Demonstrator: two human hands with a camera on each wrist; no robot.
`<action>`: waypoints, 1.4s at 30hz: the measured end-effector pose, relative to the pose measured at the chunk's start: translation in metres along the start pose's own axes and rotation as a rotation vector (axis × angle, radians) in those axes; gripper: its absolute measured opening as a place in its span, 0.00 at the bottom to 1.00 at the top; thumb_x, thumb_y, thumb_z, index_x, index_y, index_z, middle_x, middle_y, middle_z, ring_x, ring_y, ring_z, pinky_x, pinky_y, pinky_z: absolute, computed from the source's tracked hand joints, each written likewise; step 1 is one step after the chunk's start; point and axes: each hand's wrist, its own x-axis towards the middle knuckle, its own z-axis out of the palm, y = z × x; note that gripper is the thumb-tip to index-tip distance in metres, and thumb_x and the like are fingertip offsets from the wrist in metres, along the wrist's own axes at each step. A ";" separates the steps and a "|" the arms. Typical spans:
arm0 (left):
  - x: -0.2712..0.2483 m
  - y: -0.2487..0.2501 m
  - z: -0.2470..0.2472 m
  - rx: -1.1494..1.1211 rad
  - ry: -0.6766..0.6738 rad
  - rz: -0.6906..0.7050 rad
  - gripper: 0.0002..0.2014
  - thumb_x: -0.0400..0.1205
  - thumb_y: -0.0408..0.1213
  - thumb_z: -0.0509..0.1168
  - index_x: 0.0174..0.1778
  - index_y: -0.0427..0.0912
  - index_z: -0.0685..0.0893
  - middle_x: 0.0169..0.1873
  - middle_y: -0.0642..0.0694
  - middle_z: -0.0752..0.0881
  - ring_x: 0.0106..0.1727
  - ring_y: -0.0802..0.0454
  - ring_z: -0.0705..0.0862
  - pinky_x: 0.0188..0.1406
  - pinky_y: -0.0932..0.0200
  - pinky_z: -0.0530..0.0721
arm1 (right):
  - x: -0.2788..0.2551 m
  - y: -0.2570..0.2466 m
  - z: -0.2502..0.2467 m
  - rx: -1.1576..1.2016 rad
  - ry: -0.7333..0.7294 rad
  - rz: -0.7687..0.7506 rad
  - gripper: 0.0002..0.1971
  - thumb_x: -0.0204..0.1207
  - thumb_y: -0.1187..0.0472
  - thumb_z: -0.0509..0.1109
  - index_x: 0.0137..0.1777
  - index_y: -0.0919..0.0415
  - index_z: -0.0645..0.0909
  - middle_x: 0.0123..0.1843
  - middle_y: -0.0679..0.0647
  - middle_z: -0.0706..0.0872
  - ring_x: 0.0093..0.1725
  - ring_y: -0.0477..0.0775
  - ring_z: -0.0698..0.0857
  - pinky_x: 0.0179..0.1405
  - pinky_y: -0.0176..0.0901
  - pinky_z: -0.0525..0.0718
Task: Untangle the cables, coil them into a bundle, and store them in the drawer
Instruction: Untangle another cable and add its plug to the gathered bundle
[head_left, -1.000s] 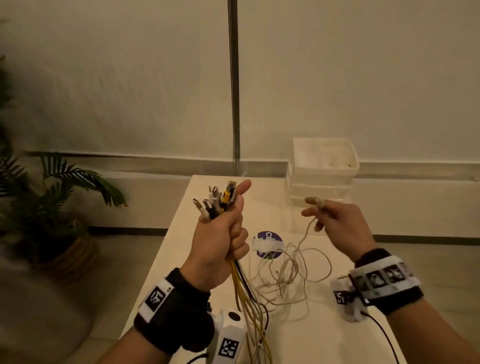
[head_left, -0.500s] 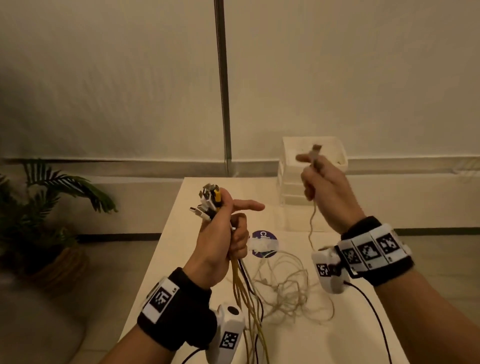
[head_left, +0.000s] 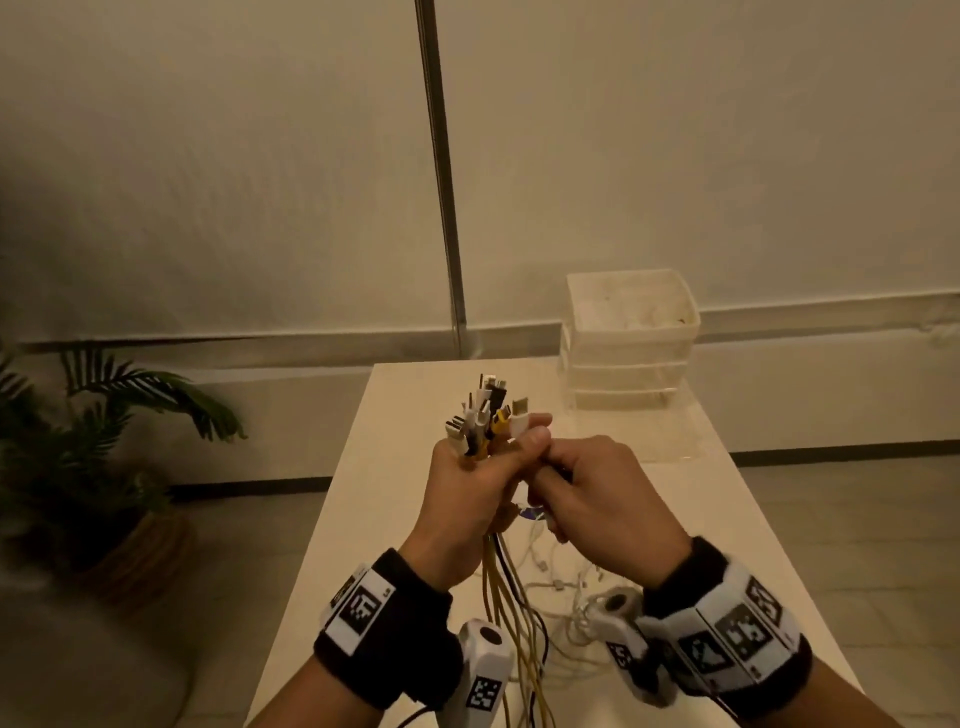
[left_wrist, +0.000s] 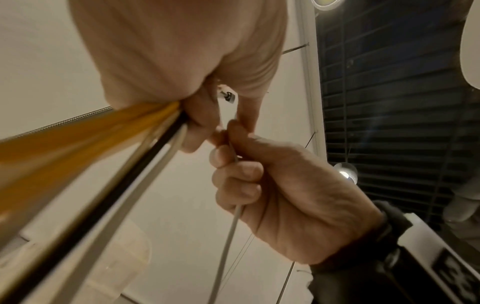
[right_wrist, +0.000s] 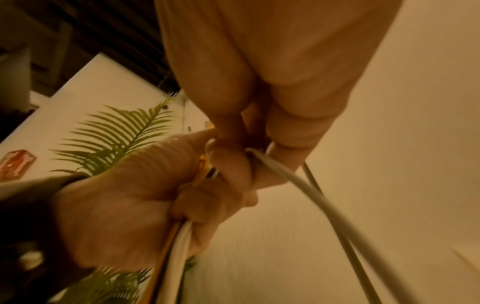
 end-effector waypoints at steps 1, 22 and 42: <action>0.001 -0.001 0.002 -0.006 -0.003 -0.010 0.10 0.82 0.35 0.68 0.55 0.35 0.90 0.31 0.42 0.87 0.32 0.51 0.86 0.27 0.61 0.80 | -0.001 -0.001 0.002 -0.025 -0.007 -0.003 0.17 0.81 0.63 0.62 0.31 0.47 0.78 0.22 0.43 0.80 0.23 0.43 0.80 0.28 0.35 0.77; 0.003 0.093 -0.092 -0.273 0.229 0.270 0.26 0.87 0.61 0.47 0.27 0.49 0.62 0.19 0.53 0.59 0.16 0.59 0.55 0.10 0.69 0.54 | -0.018 0.108 -0.014 0.171 -0.355 0.125 0.12 0.82 0.63 0.66 0.37 0.61 0.85 0.25 0.45 0.79 0.27 0.42 0.76 0.33 0.38 0.76; 0.020 0.011 -0.010 0.939 0.175 0.465 0.17 0.79 0.24 0.68 0.29 0.49 0.83 0.20 0.61 0.78 0.27 0.66 0.78 0.26 0.74 0.68 | 0.013 0.052 -0.027 0.394 -0.257 0.017 0.12 0.86 0.63 0.60 0.43 0.65 0.82 0.28 0.54 0.77 0.27 0.45 0.74 0.29 0.34 0.74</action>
